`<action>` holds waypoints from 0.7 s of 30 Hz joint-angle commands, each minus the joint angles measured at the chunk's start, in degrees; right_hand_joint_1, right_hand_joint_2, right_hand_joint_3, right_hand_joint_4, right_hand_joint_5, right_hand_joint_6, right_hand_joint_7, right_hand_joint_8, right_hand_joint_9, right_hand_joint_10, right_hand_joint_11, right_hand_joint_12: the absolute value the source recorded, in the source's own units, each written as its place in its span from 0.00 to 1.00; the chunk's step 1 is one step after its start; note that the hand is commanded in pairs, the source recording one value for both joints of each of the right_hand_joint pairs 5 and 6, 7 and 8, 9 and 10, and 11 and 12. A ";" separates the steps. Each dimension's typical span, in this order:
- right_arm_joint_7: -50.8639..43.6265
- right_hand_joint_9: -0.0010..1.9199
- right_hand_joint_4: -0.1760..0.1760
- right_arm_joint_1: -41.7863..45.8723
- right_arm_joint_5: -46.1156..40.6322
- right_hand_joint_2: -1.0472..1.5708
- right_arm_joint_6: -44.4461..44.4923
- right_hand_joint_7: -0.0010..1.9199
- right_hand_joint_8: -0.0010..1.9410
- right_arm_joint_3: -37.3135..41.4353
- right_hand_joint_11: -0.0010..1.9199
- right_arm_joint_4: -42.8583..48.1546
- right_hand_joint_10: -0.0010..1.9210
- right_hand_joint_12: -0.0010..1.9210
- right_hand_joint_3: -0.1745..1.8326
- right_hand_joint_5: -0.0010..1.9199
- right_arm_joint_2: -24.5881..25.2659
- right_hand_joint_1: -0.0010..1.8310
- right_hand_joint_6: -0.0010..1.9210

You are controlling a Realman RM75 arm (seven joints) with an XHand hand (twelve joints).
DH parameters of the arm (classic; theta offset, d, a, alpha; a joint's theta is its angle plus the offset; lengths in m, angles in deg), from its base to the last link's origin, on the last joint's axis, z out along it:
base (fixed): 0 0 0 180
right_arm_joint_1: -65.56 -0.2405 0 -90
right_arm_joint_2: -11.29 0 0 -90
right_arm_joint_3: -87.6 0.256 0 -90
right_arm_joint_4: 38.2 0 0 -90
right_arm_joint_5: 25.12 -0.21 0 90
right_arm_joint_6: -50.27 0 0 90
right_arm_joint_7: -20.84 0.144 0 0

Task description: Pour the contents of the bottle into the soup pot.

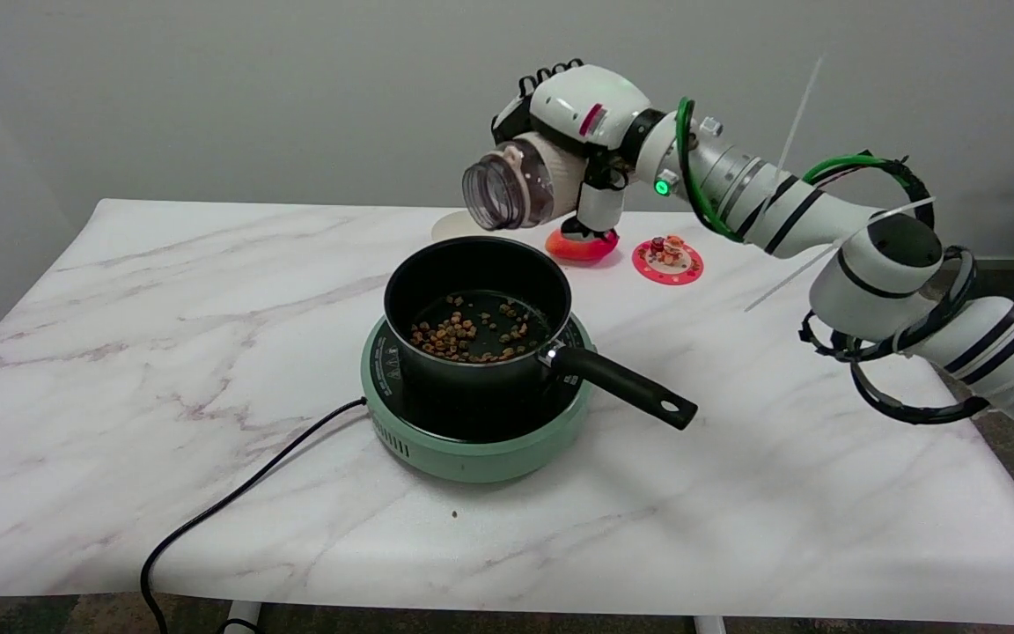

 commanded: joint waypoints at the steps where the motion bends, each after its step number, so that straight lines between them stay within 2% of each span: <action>1: -3.00 0.82 0.50 10.30 30.49 0.62 -3.53 1.00 0.99 4.06 0.61 9.84 0.82 0.61 0.57 1.00 2.39 0.91 1.00; 11: -3.00 0.82 0.50 10.22 35.05 0.63 -1.68 1.00 0.99 4.77 0.61 9.87 0.82 0.61 0.53 1.00 2.88 0.90 1.00; 21: -4.05 0.82 0.50 5.38 35.67 0.64 7.59 1.00 0.99 6.54 0.61 7.25 0.82 0.61 0.52 1.00 2.96 0.90 1.00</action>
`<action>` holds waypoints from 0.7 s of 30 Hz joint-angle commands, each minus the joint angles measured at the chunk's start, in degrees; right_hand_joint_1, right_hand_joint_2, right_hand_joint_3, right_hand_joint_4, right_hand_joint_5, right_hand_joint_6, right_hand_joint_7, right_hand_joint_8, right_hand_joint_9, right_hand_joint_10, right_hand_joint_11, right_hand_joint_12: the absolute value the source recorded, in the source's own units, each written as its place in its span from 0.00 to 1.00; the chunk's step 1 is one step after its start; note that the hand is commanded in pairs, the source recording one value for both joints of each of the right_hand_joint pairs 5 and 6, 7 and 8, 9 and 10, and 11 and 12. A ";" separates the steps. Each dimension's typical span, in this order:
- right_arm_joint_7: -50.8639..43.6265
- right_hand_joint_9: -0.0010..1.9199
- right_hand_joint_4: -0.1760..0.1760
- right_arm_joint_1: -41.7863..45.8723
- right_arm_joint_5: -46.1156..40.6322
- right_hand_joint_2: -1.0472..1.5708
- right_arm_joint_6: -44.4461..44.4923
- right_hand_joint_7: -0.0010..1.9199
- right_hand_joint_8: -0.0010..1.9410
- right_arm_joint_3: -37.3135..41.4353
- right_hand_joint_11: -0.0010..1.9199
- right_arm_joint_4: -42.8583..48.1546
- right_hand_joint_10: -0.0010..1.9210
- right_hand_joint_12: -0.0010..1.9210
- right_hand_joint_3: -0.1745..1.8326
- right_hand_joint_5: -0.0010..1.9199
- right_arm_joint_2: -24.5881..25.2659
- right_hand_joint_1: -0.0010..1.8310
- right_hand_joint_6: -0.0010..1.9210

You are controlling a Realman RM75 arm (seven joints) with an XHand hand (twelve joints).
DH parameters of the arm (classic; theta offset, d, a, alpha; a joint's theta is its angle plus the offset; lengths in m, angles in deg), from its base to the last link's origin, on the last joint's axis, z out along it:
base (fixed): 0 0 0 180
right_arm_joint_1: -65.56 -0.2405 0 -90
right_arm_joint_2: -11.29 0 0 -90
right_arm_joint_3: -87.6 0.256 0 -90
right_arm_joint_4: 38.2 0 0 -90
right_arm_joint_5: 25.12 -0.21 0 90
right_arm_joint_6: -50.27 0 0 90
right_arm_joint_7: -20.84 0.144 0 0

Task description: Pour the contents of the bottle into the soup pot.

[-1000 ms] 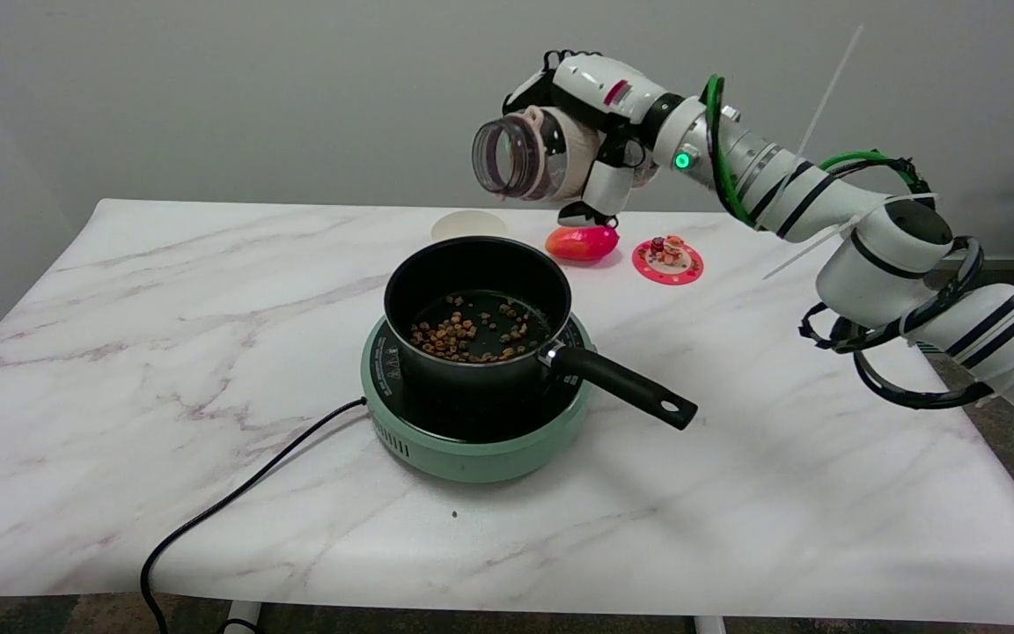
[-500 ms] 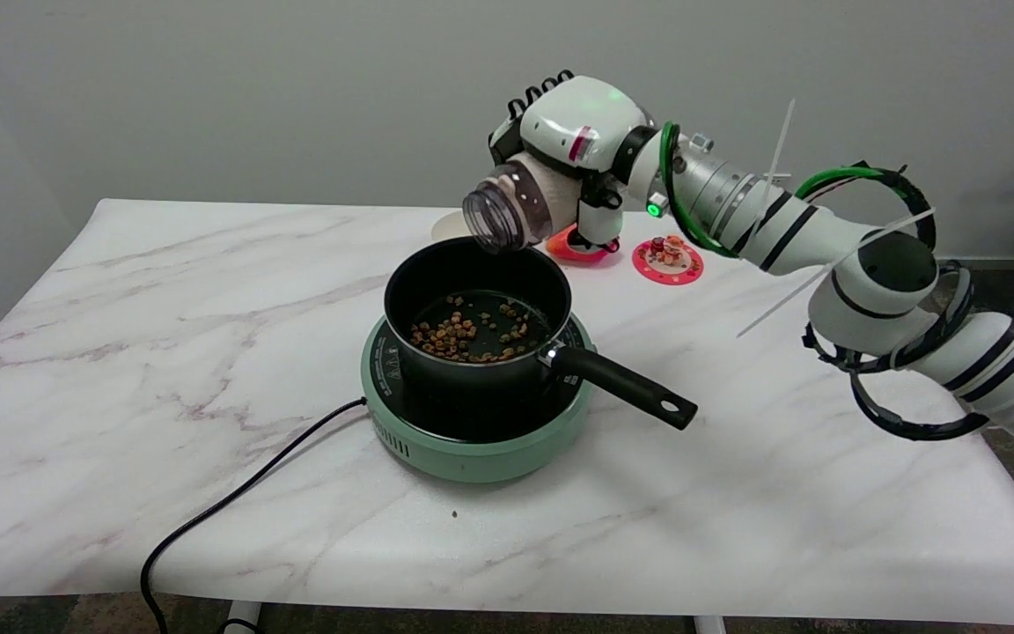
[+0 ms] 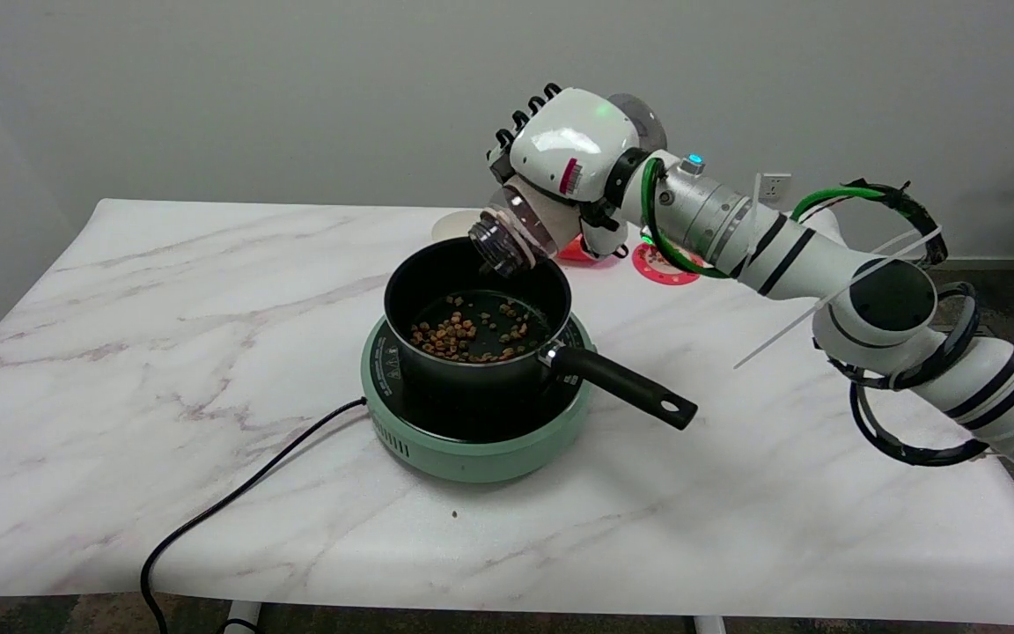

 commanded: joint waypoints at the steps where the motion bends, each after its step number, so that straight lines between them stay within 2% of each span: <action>1: -1.69 0.82 0.50 -2.78 8.75 0.64 9.23 1.00 0.99 2.78 0.61 -0.87 0.82 0.61 0.51 1.00 0.80 0.89 1.00; 8: -3.24 0.82 0.50 -5.47 9.17 0.64 12.51 1.00 0.99 1.88 0.61 -2.25 0.82 0.60 0.51 1.00 -0.55 0.90 1.00; 21: -3.37 0.82 0.50 -6.42 16.71 0.64 15.59 1.00 0.99 0.78 0.61 -2.45 0.82 0.61 0.53 1.00 -1.72 0.90 1.00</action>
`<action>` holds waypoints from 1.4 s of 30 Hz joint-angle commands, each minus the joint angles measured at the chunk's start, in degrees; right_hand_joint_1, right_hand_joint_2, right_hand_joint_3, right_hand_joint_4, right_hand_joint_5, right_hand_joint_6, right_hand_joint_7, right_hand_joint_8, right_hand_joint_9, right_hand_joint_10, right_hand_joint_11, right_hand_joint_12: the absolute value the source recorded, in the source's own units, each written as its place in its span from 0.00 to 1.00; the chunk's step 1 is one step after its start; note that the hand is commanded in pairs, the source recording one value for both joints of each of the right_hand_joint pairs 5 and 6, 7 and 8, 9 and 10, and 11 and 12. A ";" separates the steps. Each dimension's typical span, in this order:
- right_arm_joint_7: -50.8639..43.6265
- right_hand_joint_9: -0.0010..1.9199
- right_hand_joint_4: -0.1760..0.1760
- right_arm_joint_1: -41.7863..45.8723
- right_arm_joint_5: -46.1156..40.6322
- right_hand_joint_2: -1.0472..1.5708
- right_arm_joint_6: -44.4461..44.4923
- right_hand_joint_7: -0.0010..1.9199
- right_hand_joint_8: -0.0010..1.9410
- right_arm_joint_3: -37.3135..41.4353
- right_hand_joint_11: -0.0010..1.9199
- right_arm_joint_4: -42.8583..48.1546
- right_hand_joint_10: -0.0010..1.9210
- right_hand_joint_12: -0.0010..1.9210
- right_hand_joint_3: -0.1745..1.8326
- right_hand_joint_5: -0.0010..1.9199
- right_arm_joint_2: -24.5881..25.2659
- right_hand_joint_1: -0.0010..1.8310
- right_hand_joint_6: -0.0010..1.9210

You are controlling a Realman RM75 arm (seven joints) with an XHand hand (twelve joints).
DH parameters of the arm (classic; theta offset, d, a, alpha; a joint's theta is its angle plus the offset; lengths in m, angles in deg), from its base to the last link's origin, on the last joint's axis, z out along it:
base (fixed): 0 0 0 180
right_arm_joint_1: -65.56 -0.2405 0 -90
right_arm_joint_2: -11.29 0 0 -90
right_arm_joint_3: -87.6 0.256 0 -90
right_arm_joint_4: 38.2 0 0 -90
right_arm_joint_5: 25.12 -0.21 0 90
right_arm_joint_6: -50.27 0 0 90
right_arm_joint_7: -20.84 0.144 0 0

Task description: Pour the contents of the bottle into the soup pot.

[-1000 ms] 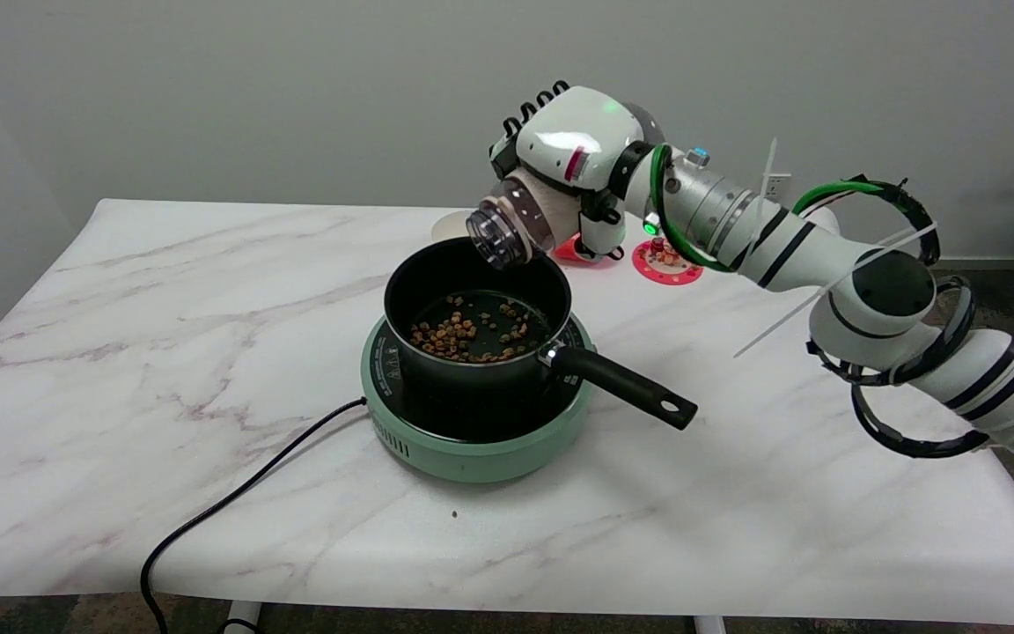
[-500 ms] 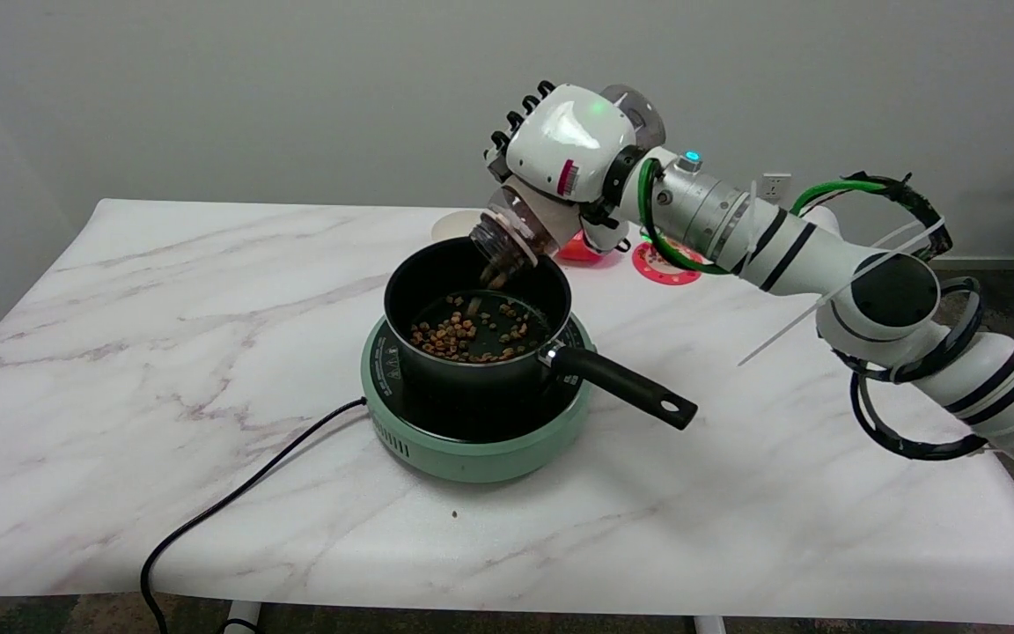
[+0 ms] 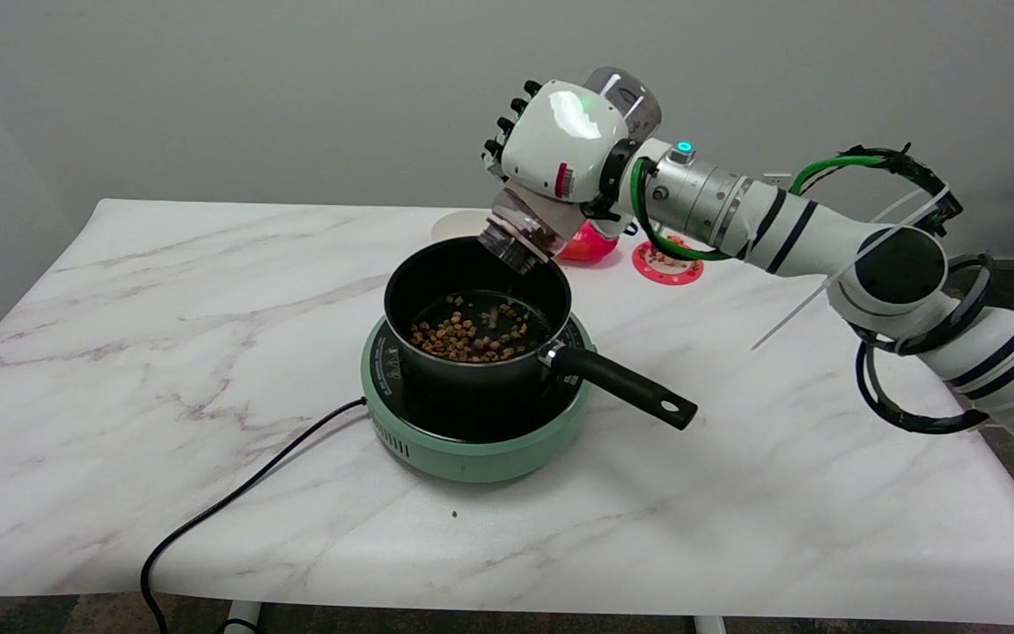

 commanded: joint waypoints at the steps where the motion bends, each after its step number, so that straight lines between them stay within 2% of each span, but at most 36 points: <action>1: -1.05 0.82 0.50 -2.67 8.60 0.64 6.30 1.00 0.99 -0.82 0.61 -0.84 0.82 0.61 0.53 1.00 -1.41 0.90 1.00; 3: -1.05 0.82 0.50 -2.84 9.15 0.64 6.60 1.00 0.99 -0.91 0.61 -0.80 0.82 0.61 0.53 1.00 -1.58 0.90 1.00; 4: 2.67 0.82 0.50 -3.85 14.70 0.64 7.70 1.00 0.99 -4.37 0.61 4.33 0.82 0.61 0.53 1.00 -2.27 0.91 1.00; 5: 3.80 0.82 0.50 -4.12 16.59 0.64 8.16 1.00 0.99 -5.43 0.61 5.97 0.82 0.61 0.53 1.00 -2.48 0.91 1.00; 6: -1.05 0.83 0.50 -2.76 9.75 0.64 6.96 1.00 0.99 -0.91 0.61 -0.60 0.82 0.61 0.54 1.00 -1.58 0.91 1.00; 31: -0.65 0.85 0.50 -4.39 12.44 0.67 7.17 1.00 0.99 -0.98 0.62 3.90 0.85 0.62 0.52 1.00 -1.02 0.90 1.00; 42: -1.05 0.85 0.50 -8.41 13.10 0.68 6.48 1.00 0.99 -4.33 0.62 6.03 0.85 0.62 0.51 1.00 -0.03 0.90 1.00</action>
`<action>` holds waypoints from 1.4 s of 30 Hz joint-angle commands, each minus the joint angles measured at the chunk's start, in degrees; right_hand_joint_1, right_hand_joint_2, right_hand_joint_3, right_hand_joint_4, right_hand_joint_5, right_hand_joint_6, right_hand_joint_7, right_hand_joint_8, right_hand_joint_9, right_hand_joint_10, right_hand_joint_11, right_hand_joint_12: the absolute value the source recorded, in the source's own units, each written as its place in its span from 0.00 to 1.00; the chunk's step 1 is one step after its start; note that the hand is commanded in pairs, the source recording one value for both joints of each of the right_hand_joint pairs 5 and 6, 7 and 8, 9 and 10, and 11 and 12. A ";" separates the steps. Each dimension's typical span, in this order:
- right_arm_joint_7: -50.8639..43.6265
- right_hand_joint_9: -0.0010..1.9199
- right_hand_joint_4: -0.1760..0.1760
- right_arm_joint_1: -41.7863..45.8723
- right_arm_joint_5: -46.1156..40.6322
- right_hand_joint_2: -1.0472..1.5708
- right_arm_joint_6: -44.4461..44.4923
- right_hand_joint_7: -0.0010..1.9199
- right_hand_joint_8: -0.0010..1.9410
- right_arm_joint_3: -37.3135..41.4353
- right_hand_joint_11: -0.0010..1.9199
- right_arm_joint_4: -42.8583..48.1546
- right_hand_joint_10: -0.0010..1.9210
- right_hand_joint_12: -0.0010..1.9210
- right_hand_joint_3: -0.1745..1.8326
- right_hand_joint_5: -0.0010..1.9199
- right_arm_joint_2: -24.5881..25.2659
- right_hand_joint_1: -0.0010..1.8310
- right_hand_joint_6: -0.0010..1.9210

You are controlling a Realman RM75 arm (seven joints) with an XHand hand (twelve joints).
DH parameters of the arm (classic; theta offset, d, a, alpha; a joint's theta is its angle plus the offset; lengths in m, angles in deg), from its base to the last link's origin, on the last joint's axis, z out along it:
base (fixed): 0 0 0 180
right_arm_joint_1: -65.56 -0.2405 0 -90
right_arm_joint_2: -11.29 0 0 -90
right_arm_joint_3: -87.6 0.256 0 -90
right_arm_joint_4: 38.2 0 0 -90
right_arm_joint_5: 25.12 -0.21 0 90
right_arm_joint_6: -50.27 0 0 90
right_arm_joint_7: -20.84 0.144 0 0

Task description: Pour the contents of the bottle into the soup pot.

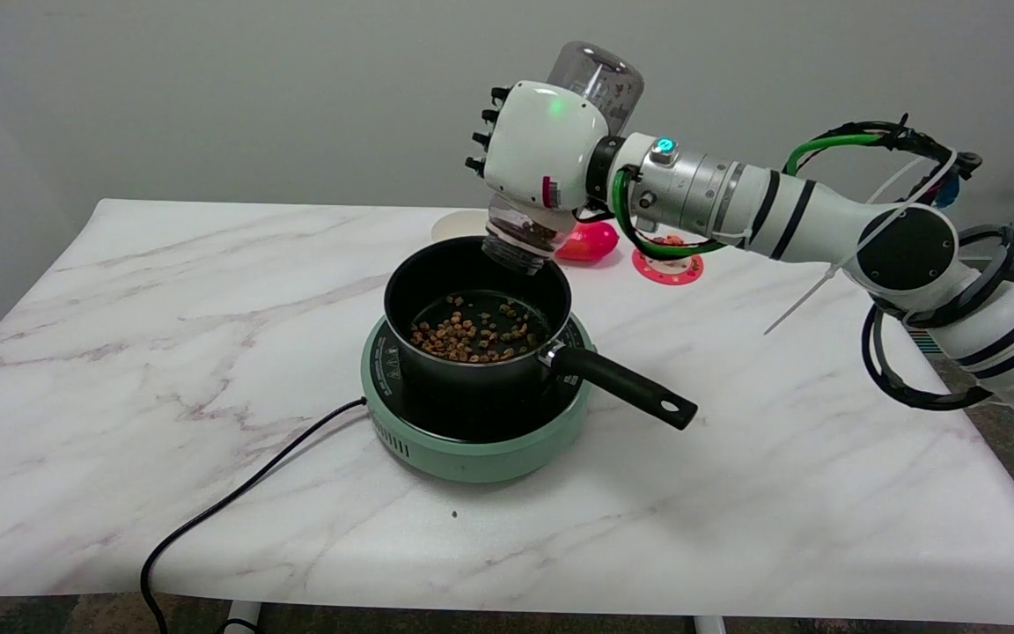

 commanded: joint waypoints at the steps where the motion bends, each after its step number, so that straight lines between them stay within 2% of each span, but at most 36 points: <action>1: -0.29 0.85 0.50 -4.56 1.66 0.69 -0.45 1.00 0.99 -3.37 0.62 3.10 0.85 0.62 0.51 1.00 1.16 0.90 1.00; 15: -0.45 0.87 0.50 -12.75 2.63 0.72 0.75 1.00 0.99 -8.13 0.64 4.82 0.87 0.64 0.48 1.00 -0.82 0.88 1.00; 23: -3.24 0.88 0.50 -12.44 3.09 0.73 0.15 1.00 0.99 -8.13 0.64 4.98 0.88 0.64 0.46 1.00 -1.15 0.88 1.00; 42: -2.81 0.88 0.50 -11.01 4.15 0.75 0.19 1.00 0.99 -9.49 0.64 2.74 0.88 0.64 0.45 1.00 -0.55 0.87 1.00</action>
